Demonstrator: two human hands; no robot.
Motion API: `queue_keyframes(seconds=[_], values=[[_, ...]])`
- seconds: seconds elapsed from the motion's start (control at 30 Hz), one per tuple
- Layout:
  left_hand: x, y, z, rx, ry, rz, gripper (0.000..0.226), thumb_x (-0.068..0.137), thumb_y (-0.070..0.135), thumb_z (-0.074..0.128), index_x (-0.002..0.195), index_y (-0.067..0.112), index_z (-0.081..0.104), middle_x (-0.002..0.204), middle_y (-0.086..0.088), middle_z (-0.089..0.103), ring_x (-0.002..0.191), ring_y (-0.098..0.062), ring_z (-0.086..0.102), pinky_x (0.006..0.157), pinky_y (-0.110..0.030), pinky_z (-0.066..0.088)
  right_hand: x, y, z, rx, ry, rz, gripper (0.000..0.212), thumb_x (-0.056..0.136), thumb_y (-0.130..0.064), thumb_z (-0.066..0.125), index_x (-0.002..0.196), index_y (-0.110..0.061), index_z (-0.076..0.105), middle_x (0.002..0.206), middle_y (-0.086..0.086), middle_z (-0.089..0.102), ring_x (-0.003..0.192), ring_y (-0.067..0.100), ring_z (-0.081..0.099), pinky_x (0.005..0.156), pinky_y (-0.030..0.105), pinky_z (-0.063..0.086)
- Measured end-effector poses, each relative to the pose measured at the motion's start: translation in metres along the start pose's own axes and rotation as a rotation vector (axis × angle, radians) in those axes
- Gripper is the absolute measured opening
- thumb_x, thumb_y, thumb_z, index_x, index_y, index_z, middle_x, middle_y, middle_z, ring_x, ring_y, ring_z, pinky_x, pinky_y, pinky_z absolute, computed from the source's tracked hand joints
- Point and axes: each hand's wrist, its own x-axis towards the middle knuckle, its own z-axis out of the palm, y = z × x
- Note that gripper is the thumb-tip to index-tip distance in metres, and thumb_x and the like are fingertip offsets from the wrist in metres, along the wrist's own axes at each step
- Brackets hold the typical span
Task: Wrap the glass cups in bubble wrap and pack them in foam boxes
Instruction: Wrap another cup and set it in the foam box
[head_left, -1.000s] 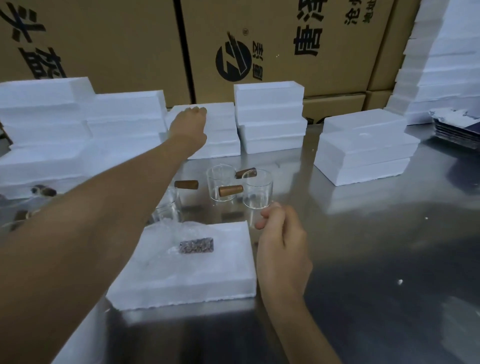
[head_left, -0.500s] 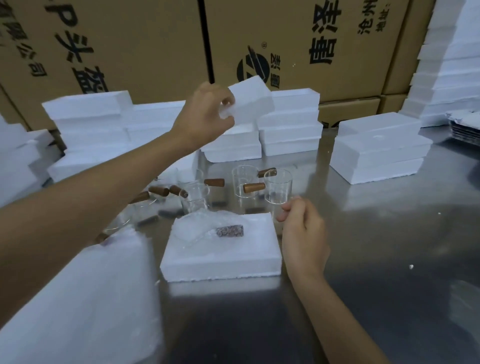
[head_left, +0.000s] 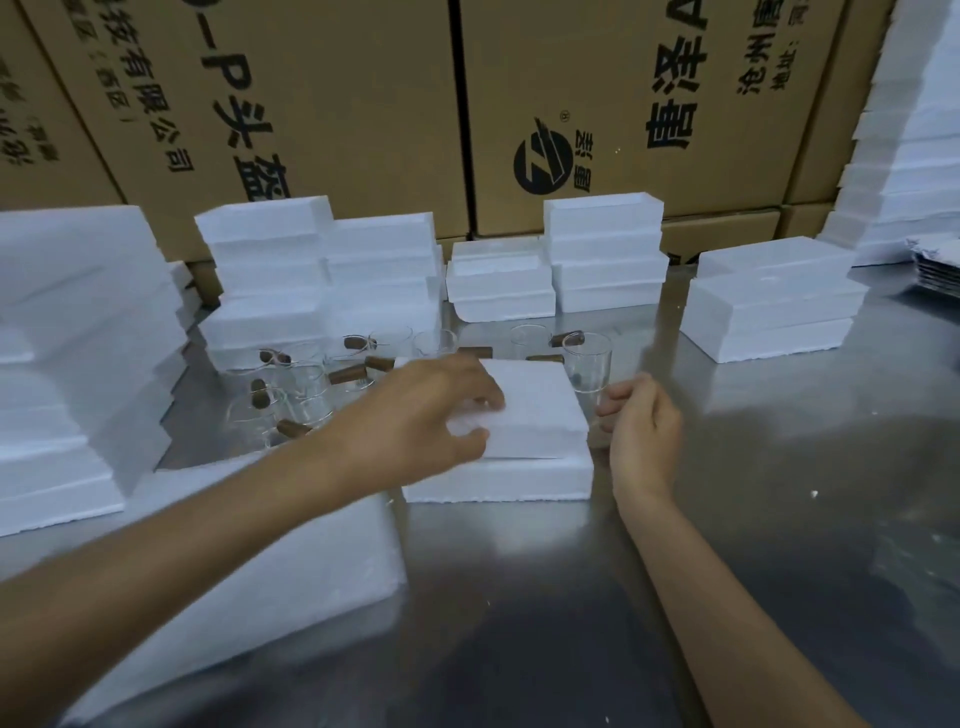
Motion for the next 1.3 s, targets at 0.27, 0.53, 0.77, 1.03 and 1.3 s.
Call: queue_keyframes(seconds=[0.27, 0.53, 0.77, 1.03, 1.3], values=[[-0.006, -0.009, 0.015, -0.208, -0.005, -0.002, 0.024, 0.088, 0.016, 0.070, 0.111, 0.021, 0.067, 0.109, 0.013, 0.061, 0.103, 0.000, 0.056, 0.092, -0.015, 0.041, 0.003, -0.005, -0.019, 0.151, -0.014, 0.005, 0.036, 0.101, -0.019, 0.038, 0.074, -0.011, 0.061, 0.067, 0.006, 0.062, 0.057, 0.014, 0.054, 0.066, 0.033, 0.045], [-0.018, -0.016, 0.031, -0.255, 0.074, 0.058, 0.028, 0.091, 0.014, 0.068, 0.119, 0.019, 0.065, 0.119, 0.013, 0.057, 0.114, 0.006, 0.051, 0.096, -0.007, 0.035, -0.005, -0.018, -0.018, -0.017, -0.250, -0.053, 0.014, 0.096, -0.028, 0.053, 0.095, -0.020, 0.063, 0.090, -0.005, 0.067, 0.083, 0.011, 0.060, 0.066, 0.020, 0.044], [-0.027, -0.017, 0.029, -0.495, 0.273, -0.218, 0.023, 0.092, 0.020, 0.068, 0.113, 0.029, 0.070, 0.125, 0.023, 0.058, 0.118, 0.014, 0.048, 0.095, -0.002, 0.032, -0.018, -0.023, -0.019, -0.143, -0.596, -0.083, 0.049, 0.089, -0.035, 0.069, 0.133, -0.037, 0.046, 0.121, -0.021, 0.055, 0.091, -0.012, 0.059, 0.059, -0.001, 0.041], [-0.026, -0.005, 0.037, -0.720, 0.105, -0.721, 0.031, 0.097, 0.041, 0.054, 0.127, 0.040, 0.047, 0.112, 0.007, 0.061, 0.093, -0.008, 0.062, 0.086, -0.032, 0.050, -0.036, -0.039, -0.017, -0.573, -0.204, -0.594, 0.042, 0.086, -0.025, 0.063, 0.127, -0.021, 0.058, 0.126, -0.004, 0.058, 0.114, 0.016, 0.049, 0.097, 0.030, 0.037], [0.025, 0.037, 0.049, -1.387, -0.013, -0.723, 0.039, 0.102, 0.036, 0.038, 0.113, 0.023, 0.073, 0.100, -0.006, 0.072, 0.074, -0.015, 0.068, 0.066, -0.028, 0.054, -0.071, -0.049, -0.004, -1.123, -0.286, -0.851, 0.045, 0.079, -0.040, 0.051, 0.119, -0.019, 0.060, 0.121, 0.001, 0.055, 0.113, 0.024, 0.045, 0.088, 0.041, 0.030]])
